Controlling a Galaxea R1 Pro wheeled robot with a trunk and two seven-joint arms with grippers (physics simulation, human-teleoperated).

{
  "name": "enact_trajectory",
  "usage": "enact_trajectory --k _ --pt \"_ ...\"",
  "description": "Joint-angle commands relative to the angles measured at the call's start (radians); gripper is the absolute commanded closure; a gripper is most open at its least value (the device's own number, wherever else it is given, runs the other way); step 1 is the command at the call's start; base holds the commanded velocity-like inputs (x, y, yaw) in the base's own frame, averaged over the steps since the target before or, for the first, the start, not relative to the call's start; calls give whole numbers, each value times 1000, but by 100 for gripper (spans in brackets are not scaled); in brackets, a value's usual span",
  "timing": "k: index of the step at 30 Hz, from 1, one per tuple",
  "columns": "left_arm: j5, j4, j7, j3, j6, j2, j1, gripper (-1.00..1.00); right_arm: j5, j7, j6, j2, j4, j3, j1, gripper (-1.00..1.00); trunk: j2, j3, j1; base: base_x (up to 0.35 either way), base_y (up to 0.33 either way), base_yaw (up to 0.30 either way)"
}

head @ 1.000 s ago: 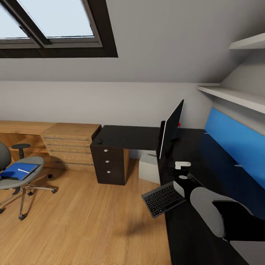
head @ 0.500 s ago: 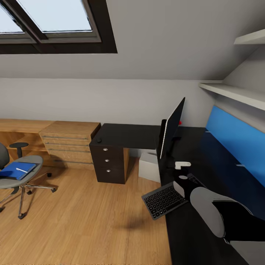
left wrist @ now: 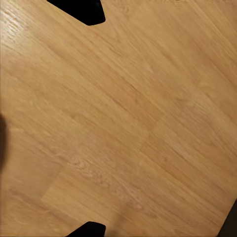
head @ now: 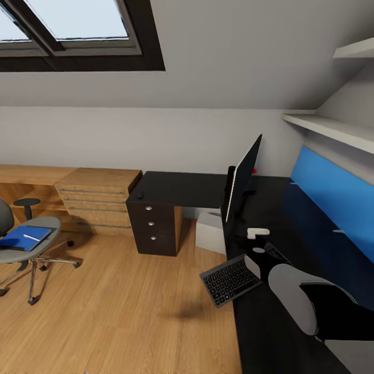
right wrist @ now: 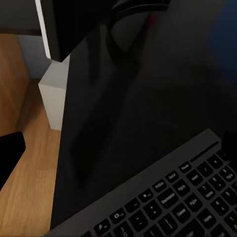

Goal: In the bedroom, organize the workspace by keeping the computer under the desk, ensuring the monitor is on the desk, placing the keyboard on the desk next to the monitor, placing the mouse on the desk next to the keyboard, moving the folder from the swivel chair onto the desk next to the mouse, stacking the notebook on top of the folder with the pen on top of the notebook, and positioning the swivel chair next to the desk.

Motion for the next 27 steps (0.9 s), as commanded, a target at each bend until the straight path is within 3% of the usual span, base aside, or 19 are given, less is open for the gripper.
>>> enact_trajectory --k 1,10,20,27 --pt "1 0 9 -8 -3 1 0 -100 1 -4 -3 0 1 -1 -1 -100 6 0 -4 0 0 0" --pt "2 0 9 -8 -3 1 0 -100 0 -4 -3 -1 1 -1 -1 -100 69 14 -38 0 0 0" --pt "4 1 9 -8 -3 1 0 -100 0 -5 -3 -7 0 -1 -1 -100 69 -1 -38 6 0 0" --pt "5 1 9 -8 -3 1 0 -100 1 -5 -3 -9 0 -1 -1 -100 69 -12 -38 199 0 0"
